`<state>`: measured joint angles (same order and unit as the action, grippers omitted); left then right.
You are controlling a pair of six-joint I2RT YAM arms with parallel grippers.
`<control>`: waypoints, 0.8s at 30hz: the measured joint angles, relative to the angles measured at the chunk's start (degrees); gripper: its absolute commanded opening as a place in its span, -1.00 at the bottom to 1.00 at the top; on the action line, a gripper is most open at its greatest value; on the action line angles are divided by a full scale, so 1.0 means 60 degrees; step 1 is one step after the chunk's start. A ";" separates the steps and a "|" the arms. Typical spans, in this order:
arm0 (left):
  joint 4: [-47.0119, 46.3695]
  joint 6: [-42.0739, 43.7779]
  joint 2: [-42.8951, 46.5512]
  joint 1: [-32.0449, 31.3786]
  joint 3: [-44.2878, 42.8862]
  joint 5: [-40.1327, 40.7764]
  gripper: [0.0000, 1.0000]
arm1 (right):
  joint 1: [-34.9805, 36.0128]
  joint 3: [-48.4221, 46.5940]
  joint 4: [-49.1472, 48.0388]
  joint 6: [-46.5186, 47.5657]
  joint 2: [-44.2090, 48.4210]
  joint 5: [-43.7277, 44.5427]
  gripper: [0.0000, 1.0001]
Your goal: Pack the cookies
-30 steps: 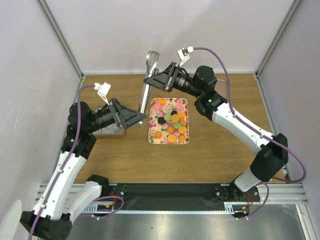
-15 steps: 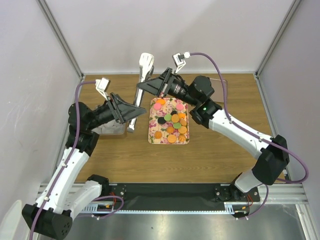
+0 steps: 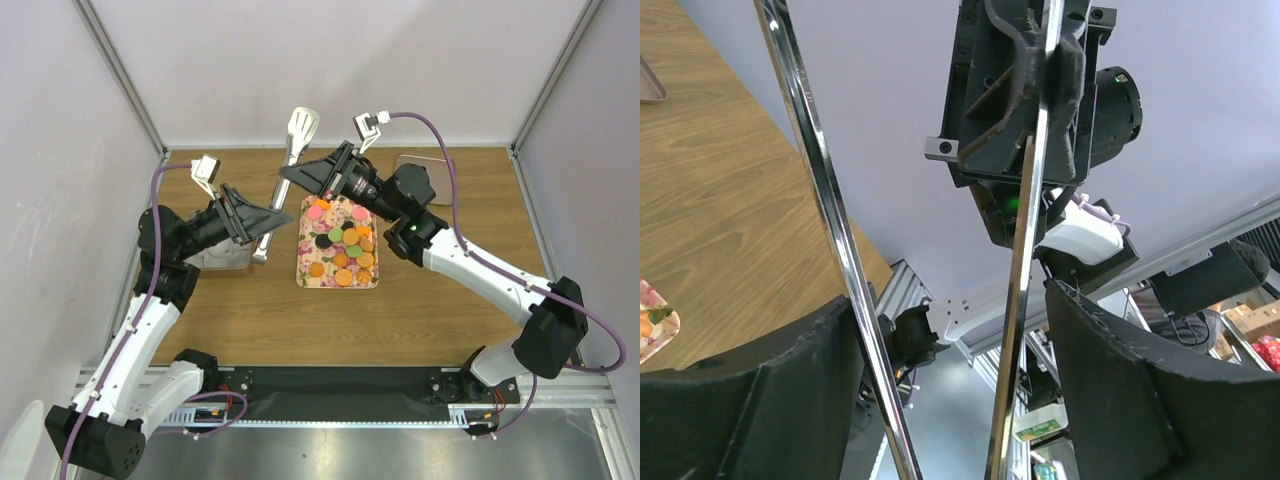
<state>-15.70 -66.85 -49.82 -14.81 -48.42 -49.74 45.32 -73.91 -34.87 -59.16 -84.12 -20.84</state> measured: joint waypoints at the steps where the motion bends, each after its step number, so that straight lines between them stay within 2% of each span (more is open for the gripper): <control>1: 0.0004 0.0004 0.0000 0.0000 0.0000 0.0004 0.46 | 0.0004 0.0000 -0.0025 0.0011 0.0004 0.0007 -1.00; 5: 0.0069 0.0073 0.0000 0.0000 0.0000 0.0011 0.35 | 0.0022 0.0120 -0.0109 0.0011 0.0007 0.0062 -1.00; 14: 0.0674 0.0510 0.0000 0.0000 -0.0004 0.0186 0.31 | 0.0062 0.0368 -0.0284 -0.0015 0.0026 0.0251 -1.00; 20: 0.1122 0.0900 -0.0004 0.0000 -0.0026 0.0280 0.18 | 0.0080 0.0685 -0.0393 0.0015 0.0095 0.0455 -1.00; 24: 0.1406 0.1126 -0.0018 0.0000 -0.0135 0.0310 0.16 | 0.0109 0.0841 -0.0546 0.0011 0.0117 0.0583 -0.95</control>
<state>-7.27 -60.10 -49.93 -14.81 -49.23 -47.88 45.98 -68.86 -38.15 -59.09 -83.42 -17.34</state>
